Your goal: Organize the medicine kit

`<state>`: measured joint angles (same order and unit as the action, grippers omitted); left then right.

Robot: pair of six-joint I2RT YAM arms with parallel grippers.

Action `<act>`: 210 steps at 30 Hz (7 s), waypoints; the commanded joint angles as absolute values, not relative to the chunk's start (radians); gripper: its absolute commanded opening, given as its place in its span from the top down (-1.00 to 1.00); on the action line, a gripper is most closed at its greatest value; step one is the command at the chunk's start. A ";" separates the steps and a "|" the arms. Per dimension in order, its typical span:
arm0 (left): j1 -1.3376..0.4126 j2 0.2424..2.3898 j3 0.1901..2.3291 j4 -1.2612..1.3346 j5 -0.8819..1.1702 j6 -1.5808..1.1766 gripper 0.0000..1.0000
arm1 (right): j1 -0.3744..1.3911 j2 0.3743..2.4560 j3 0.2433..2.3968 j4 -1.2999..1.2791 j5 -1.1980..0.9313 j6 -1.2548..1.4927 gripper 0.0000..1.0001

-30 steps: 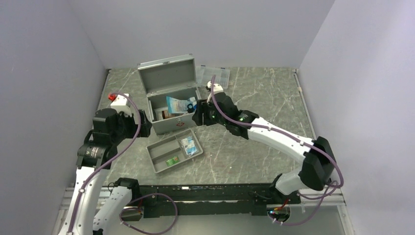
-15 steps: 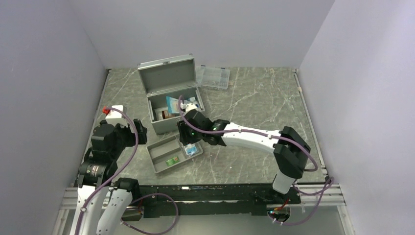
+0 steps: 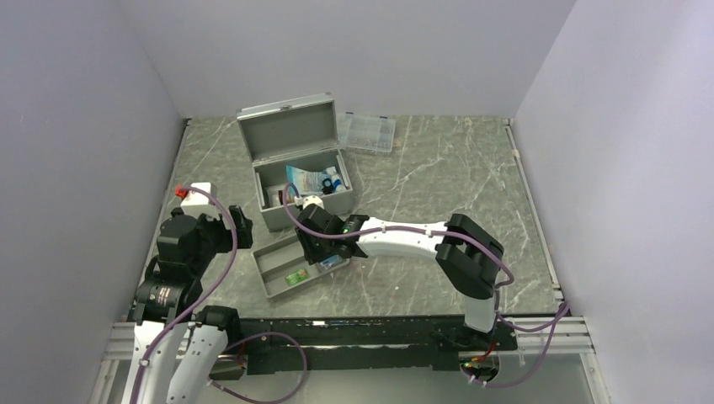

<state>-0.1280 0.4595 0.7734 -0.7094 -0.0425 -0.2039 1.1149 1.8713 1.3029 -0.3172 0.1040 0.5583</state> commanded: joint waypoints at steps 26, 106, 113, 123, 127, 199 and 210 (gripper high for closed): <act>-0.127 0.439 0.769 -0.669 -0.044 -0.207 -0.99 | 1.137 1.989 1.446 -0.404 0.152 0.590 0.75; -0.129 0.376 0.781 -0.710 -0.148 -0.241 -0.99 | 0.906 2.090 2.131 -0.736 0.364 0.398 1.00; -0.128 0.377 0.781 -0.710 -0.147 -0.241 -0.99 | 0.886 2.141 2.166 -0.718 0.331 0.424 1.00; -0.128 0.380 0.781 -0.711 -0.142 -0.239 -0.99 | 0.872 2.197 2.198 -0.690 0.301 0.461 1.00; -0.129 0.380 0.779 -0.709 -0.140 -0.238 -0.99 | 0.871 2.215 2.206 -0.675 0.306 0.469 1.00; -0.173 0.464 0.755 -0.655 0.070 -0.188 -0.99 | 0.863 1.752 1.213 -0.397 0.381 0.740 1.00; -0.239 0.498 0.754 -0.644 0.156 -0.176 -0.99 | 0.907 1.601 0.978 -0.369 0.399 0.811 1.00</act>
